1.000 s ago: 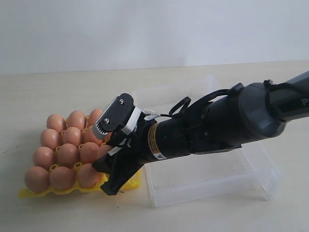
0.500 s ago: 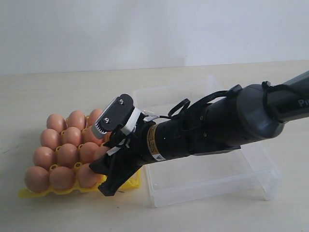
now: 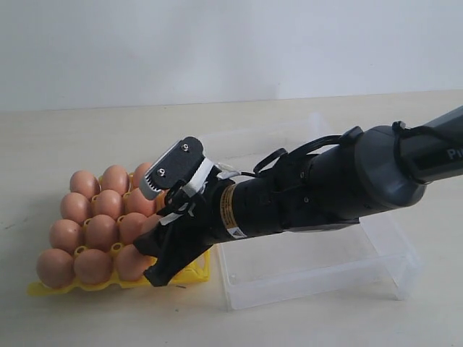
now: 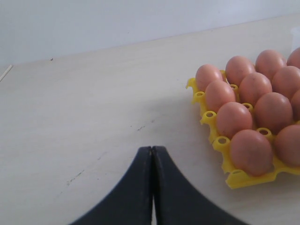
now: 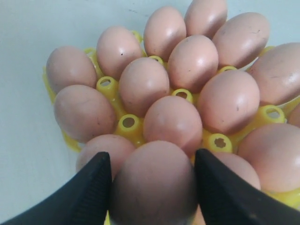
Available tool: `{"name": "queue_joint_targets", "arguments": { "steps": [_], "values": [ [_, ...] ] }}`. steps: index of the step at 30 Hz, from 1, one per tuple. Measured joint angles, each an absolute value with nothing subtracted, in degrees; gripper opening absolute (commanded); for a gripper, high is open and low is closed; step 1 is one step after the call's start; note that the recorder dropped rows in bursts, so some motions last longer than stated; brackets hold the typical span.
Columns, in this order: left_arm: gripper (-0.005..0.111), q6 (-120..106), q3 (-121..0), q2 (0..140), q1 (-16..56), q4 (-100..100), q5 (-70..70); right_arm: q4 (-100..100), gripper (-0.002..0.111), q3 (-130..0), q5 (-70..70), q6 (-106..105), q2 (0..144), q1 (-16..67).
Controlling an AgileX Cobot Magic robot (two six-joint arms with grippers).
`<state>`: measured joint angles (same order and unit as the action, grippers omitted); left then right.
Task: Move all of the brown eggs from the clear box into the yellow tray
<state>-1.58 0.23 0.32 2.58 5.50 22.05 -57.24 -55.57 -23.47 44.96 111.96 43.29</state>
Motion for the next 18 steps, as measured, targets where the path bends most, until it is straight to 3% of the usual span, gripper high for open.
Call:
{"name": "queue_joint_targets", "arguments": {
  "steps": [18],
  "values": [
    [0.000, -1.58, 0.23, 0.32, 2.58, 5.50, 22.05, -53.10, 0.059, -55.57, -20.03, 43.04, 110.08, 43.29]
  ]
}}
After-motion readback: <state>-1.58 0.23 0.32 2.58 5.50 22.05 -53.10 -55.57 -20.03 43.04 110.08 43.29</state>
